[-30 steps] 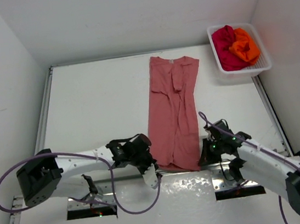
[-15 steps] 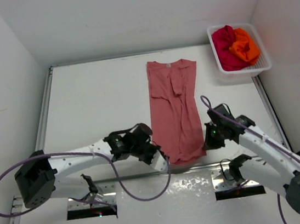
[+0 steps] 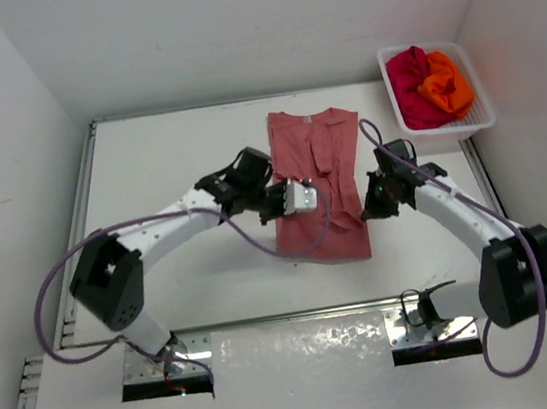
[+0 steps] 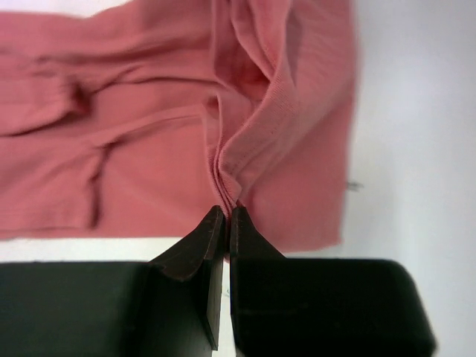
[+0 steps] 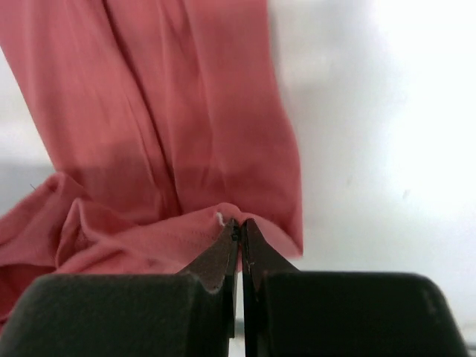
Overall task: Fold and stack the t-shirts
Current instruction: Fold the folded rectangular tshirt in 1/3 of the way
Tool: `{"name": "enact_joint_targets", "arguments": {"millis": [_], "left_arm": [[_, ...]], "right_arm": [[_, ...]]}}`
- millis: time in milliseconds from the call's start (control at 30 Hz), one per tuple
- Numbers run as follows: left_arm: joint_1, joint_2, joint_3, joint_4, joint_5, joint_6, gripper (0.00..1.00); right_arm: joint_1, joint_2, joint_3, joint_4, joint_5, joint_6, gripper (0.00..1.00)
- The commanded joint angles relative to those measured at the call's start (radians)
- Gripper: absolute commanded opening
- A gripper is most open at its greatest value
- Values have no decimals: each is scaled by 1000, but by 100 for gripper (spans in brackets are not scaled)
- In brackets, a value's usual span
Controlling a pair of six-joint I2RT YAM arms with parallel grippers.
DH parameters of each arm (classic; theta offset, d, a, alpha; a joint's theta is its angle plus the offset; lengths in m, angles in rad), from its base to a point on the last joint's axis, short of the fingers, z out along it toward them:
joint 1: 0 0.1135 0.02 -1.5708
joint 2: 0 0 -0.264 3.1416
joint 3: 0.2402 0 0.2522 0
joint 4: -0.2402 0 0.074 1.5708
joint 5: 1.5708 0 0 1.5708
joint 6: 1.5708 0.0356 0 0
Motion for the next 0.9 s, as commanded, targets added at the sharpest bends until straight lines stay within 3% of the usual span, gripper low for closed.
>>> {"name": "enact_joint_targets", "arguments": {"millis": [0, 167, 500, 733, 767, 867], "left_arm": [[68, 118, 169, -63, 25, -43, 0], [117, 274, 333, -126, 13, -98, 0], [170, 373, 379, -29, -84, -155, 0], [179, 411, 385, 21, -81, -169, 0], [179, 416, 385, 18, -79, -169, 0], [179, 428, 366, 4, -88, -163, 0]], "right_arm": [[-38, 92, 107, 125, 38, -50, 0], [-88, 196, 196, 183, 38, -70, 0], [-143, 446, 349, 229, 8, -87, 0], [-147, 479, 359, 248, -97, -209, 0], [-147, 474, 344, 255, -104, -229, 17], [-147, 456, 296, 294, -121, -272, 33]]}}
